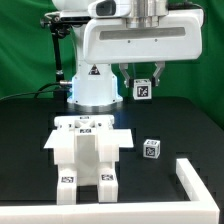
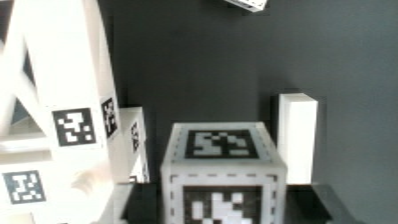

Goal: Assemble chair

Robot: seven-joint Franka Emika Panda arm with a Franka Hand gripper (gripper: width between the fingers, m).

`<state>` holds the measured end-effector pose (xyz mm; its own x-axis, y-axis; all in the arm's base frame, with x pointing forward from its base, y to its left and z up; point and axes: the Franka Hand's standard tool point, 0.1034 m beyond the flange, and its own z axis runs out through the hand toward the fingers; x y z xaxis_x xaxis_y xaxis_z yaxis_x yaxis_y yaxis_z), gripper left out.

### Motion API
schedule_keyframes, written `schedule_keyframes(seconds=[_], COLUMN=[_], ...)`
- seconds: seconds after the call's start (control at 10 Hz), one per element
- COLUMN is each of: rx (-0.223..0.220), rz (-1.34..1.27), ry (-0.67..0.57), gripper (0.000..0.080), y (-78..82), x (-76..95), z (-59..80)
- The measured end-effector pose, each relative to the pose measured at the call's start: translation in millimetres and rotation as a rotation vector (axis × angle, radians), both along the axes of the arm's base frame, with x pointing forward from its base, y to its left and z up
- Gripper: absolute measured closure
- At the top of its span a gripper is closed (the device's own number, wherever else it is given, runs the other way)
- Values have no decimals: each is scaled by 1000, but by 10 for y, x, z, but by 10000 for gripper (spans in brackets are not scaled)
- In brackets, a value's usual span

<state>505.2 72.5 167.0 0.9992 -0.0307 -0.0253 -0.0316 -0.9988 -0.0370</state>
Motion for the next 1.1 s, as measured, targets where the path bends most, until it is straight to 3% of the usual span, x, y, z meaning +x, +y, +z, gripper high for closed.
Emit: schedule_keyframes(seconds=[0.2, 0.4, 0.6, 0.8, 1.1], rx=[0, -9, -37, -55, -53], rz=[15, 137, 193, 196, 179], ry=[-1, -30, -58, -58, -27], gripper=[518, 517, 517, 517, 517], y=[-16, -355, -608, -754, -735], x=[9, 324, 562, 589, 452], z=[-2, 142, 42, -137, -260])
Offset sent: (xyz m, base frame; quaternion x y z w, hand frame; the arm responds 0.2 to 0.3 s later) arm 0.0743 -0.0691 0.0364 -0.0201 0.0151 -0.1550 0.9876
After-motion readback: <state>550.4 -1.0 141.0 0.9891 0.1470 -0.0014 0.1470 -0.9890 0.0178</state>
